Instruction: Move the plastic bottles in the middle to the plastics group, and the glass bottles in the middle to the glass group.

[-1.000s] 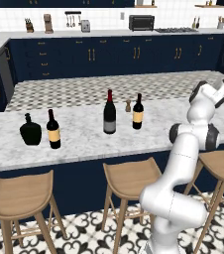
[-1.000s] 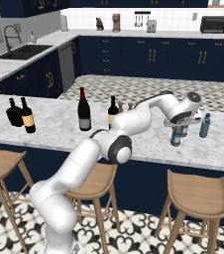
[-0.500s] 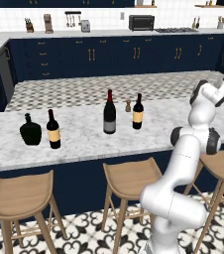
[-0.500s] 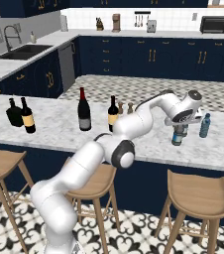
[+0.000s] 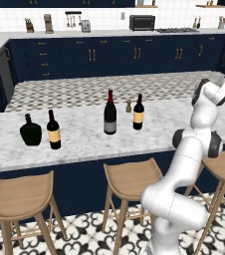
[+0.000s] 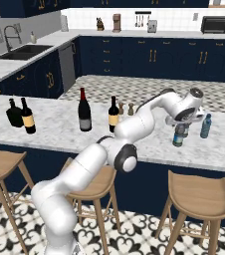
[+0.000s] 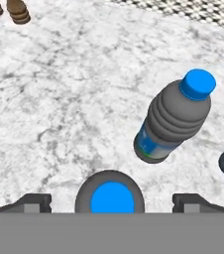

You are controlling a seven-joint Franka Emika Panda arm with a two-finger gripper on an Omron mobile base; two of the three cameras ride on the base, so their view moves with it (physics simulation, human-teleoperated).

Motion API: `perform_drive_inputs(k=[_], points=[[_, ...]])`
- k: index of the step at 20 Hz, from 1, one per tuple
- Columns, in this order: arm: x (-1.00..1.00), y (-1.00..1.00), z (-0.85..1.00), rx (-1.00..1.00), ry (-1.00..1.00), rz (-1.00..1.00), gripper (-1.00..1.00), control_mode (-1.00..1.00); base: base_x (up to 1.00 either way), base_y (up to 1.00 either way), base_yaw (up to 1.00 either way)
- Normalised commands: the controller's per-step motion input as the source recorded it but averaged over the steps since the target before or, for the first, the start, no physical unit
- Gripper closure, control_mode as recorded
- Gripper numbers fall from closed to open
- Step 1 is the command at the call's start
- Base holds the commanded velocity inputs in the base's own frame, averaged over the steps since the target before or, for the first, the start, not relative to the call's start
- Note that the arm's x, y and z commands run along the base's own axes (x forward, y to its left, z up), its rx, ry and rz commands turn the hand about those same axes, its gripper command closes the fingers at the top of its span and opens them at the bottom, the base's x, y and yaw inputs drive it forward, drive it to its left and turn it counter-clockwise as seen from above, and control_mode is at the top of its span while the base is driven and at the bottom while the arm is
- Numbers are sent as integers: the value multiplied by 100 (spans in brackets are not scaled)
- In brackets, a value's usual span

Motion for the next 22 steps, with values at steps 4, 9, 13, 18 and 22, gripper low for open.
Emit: perform_drive_inputs(k=[4, 9, 13, 18, 22], points=[[-66, 24, 38, -6, -3, 0, -100, -100, 0, 0, 0], [-96, 66, 41, -12, -12, 0, -100, -100, 0, 0, 0], [-100, 91, 30, -15, -24, 1, -100, -100, 0, 0, 0], [-97, 100, 18, -20, -24, 1, -100, -100, 0, 0, 0], [-91, 100, 1, -27, -23, 0, -100, -100, 0, 0, 0]])
